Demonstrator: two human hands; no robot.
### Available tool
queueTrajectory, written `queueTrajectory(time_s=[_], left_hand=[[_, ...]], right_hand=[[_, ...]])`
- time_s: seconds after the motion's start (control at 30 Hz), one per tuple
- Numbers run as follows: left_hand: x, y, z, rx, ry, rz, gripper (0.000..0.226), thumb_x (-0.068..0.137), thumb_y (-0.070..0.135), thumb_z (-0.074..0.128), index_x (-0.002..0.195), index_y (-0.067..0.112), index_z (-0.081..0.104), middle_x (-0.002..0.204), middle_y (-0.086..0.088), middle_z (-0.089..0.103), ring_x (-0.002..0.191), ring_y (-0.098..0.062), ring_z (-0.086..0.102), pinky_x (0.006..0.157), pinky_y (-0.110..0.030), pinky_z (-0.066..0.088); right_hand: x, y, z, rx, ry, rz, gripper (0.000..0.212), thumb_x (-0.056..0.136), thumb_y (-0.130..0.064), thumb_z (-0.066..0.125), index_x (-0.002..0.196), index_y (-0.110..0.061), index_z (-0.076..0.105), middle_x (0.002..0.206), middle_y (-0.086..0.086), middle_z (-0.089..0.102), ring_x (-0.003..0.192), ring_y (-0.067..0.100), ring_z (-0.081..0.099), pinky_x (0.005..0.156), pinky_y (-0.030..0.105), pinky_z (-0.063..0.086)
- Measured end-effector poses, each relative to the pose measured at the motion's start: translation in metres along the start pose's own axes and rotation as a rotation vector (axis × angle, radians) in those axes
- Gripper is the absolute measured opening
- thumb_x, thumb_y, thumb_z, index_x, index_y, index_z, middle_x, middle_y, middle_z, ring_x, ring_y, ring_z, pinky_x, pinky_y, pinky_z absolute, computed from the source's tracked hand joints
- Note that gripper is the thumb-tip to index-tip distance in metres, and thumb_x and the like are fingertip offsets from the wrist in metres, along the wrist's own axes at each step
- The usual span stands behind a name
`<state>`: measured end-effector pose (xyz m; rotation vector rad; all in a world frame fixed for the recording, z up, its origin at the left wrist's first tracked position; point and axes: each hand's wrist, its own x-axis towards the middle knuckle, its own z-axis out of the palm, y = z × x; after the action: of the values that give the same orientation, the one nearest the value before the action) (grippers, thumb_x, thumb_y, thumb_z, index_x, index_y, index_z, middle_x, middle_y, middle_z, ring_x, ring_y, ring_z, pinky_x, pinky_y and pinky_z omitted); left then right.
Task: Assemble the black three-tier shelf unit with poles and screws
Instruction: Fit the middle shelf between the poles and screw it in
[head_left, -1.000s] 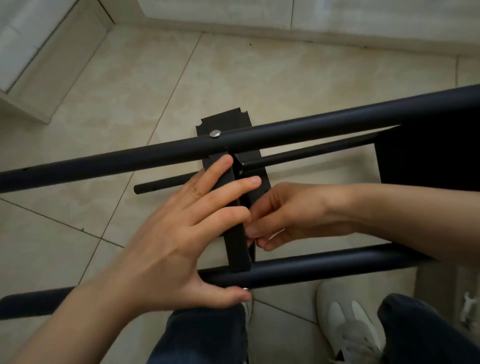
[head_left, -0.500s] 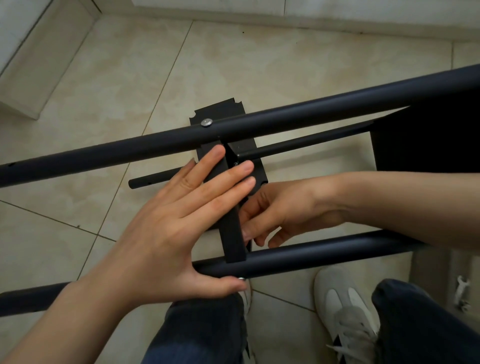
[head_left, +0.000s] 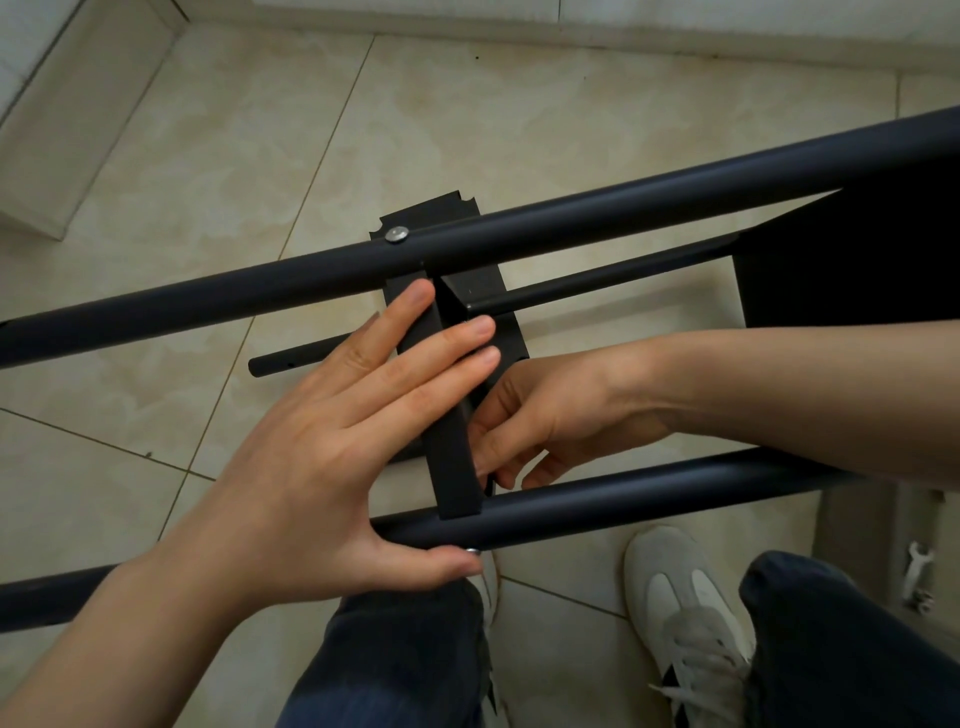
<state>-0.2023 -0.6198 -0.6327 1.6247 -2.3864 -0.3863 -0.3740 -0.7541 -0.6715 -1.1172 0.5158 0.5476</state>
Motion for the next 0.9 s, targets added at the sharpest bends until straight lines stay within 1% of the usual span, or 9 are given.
queueTrajectory(time_s=[0.13,0.23,0.4,0.5,0.6,0.7,0.8,0.9], left_hand=[[0.0002,0.0004,0.0010,-0.010,0.002,0.001,0.103,0.076,0.071,0.068,0.156,0.017,0.032,0.166,0.005,0.027,0.157,-0.026,0.010,0.125,-0.035,0.020],[-0.0003,0.0002,0.0007,-0.005,-0.001,-0.001,0.103,0.076,0.071,0.068,0.156,0.017,0.032,0.166,0.005,0.026,0.157,-0.026,0.010,0.125,-0.035,0.019],[-0.0001,0.0018,0.0009,-0.014,0.000,-0.001,0.102,0.076,0.071,0.069,0.155,0.017,0.034,0.166,0.005,0.028,0.157,-0.026,0.011,0.125,-0.033,0.019],[0.0002,0.0018,0.0006,-0.017,-0.003,-0.004,0.101,0.076,0.071,0.068,0.155,0.017,0.034,0.166,0.005,0.028,0.157,-0.025,0.010,0.125,-0.032,0.019],[0.0003,0.0017,0.0006,-0.024,-0.002,-0.006,0.101,0.076,0.071,0.069,0.154,0.017,0.034,0.165,0.004,0.029,0.157,-0.025,0.011,0.126,-0.031,0.018],[0.0002,0.0015,0.0008,-0.025,-0.002,-0.003,0.100,0.076,0.071,0.068,0.154,0.018,0.035,0.165,0.004,0.028,0.157,-0.025,0.011,0.126,-0.030,0.017],[-0.0003,0.0015,0.0015,-0.030,-0.001,-0.003,0.100,0.076,0.070,0.069,0.154,0.018,0.034,0.166,0.005,0.028,0.157,-0.026,0.010,0.126,-0.031,0.017],[0.0004,0.0015,0.0013,-0.027,0.005,-0.002,0.100,0.076,0.070,0.068,0.154,0.018,0.035,0.165,0.005,0.028,0.157,-0.025,0.010,0.126,-0.030,0.017]], right_hand=[[-0.0012,-0.0014,-0.0034,0.011,-0.044,0.014,0.009,0.093,-0.016,0.063,0.091,-0.014,0.072,0.093,0.002,0.067,0.077,0.008,0.061,0.074,0.022,0.051],[-0.0003,-0.0019,-0.0053,0.003,-0.057,0.022,0.009,0.092,-0.015,0.064,0.088,-0.015,0.072,0.090,0.000,0.068,0.075,0.007,0.061,0.073,0.022,0.051],[0.0028,-0.0049,-0.0050,-0.068,-0.058,0.043,0.011,0.090,-0.022,0.065,0.083,-0.015,0.070,0.081,-0.002,0.066,0.072,0.008,0.057,0.072,0.023,0.048],[0.0035,-0.0058,-0.0047,-0.086,-0.061,0.054,0.015,0.094,-0.022,0.063,0.081,-0.015,0.069,0.079,-0.002,0.065,0.071,0.008,0.055,0.072,0.023,0.046],[0.0030,-0.0062,-0.0047,-0.098,-0.062,0.065,0.017,0.094,-0.023,0.062,0.080,-0.015,0.068,0.080,-0.002,0.064,0.071,0.007,0.054,0.072,0.023,0.046],[0.0032,-0.0065,-0.0029,-0.113,-0.049,0.070,0.012,0.095,-0.023,0.062,0.088,-0.014,0.067,0.084,-0.001,0.063,0.072,0.007,0.054,0.072,0.023,0.046],[0.0030,-0.0074,-0.0011,-0.125,-0.020,0.047,0.009,0.094,-0.019,0.063,0.092,-0.012,0.068,0.087,0.001,0.064,0.076,0.010,0.054,0.075,0.025,0.045],[0.0010,-0.0099,-0.0030,-0.154,-0.012,0.050,0.008,0.092,-0.020,0.065,0.092,-0.014,0.070,0.088,0.000,0.067,0.078,0.010,0.054,0.079,0.028,0.044]])
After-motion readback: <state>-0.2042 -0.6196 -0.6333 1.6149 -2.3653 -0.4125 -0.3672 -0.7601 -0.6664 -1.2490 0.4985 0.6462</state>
